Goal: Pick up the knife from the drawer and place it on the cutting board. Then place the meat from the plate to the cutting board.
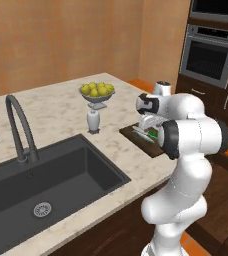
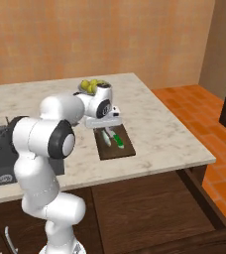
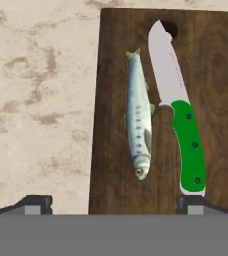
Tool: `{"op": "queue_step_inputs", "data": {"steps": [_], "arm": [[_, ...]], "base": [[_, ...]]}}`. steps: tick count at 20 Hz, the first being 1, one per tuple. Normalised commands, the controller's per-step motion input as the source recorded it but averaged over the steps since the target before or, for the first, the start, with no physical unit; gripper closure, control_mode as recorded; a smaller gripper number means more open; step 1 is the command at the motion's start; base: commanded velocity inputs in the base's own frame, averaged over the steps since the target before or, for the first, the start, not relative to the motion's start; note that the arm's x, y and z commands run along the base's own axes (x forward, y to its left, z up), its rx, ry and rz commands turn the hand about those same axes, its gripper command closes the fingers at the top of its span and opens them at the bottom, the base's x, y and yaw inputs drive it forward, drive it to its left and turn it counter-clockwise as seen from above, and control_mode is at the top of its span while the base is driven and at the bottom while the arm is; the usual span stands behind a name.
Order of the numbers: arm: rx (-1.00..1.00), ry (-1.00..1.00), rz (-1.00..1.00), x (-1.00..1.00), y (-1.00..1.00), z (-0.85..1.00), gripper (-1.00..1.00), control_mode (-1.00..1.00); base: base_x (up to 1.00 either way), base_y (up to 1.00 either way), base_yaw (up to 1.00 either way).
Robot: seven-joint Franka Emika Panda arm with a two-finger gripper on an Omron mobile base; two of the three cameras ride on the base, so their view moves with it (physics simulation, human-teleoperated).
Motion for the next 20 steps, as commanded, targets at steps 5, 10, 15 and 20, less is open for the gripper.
{"op": "queue_step_inputs", "data": {"steps": [5,10,15,20], "arm": [[-0.03,-0.19,-0.01,-0.54,0.21,0.28,-1.0,-1.0],[-0.01,-0.04,0.0,-0.18,0.17,0.07,-1.0,-1.0],[0.0,0.0,0.0,0.0,0.0,0.0,-1.0,-1.0],[0.01,0.0,0.0,-0.04,-0.02,0.0,-1.0,-1.0]], "base": [[0.0,0.0,0.0],[0.0,0.0,0.0],[0.0,0.0,0.0],[0.0,0.0,0.0]]}}
